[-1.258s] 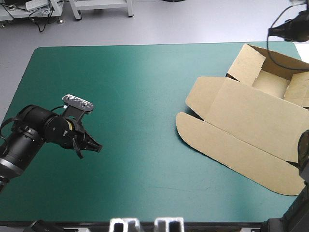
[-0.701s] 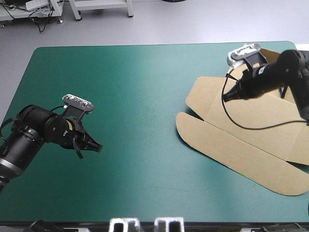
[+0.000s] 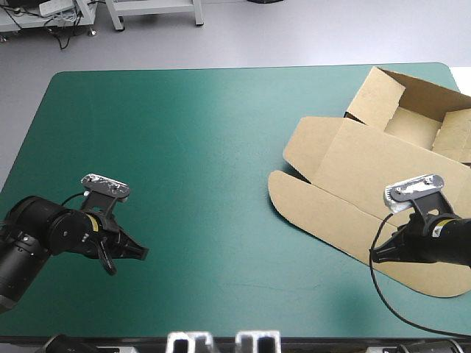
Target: Fold the box
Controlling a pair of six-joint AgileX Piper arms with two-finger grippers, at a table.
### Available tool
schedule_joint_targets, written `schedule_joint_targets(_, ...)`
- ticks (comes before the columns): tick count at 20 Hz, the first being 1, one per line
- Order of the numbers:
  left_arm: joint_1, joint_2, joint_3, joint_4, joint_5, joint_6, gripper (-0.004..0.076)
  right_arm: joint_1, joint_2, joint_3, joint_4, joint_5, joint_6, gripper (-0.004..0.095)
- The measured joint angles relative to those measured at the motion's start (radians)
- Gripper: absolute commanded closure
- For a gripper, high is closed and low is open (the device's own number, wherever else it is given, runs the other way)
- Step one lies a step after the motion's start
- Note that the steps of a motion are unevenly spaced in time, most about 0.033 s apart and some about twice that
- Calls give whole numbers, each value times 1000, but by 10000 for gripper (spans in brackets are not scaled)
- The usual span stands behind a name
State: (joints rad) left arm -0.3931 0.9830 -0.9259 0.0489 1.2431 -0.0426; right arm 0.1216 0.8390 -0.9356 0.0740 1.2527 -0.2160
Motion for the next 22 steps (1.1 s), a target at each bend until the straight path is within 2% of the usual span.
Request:
schedule_joint_targets(11,0,0,2,-79,-31,-4,733,0,-1,10,-3,-1,13,925)
schedule_joint_targets(20,0,0,2,-120,-5,-26,733,0,-1,10,10,-1,13,925)
schedule_joint_targets(22,0,0,3,-112,-28,-32,733,0,-1,10,13,-1,13,925)
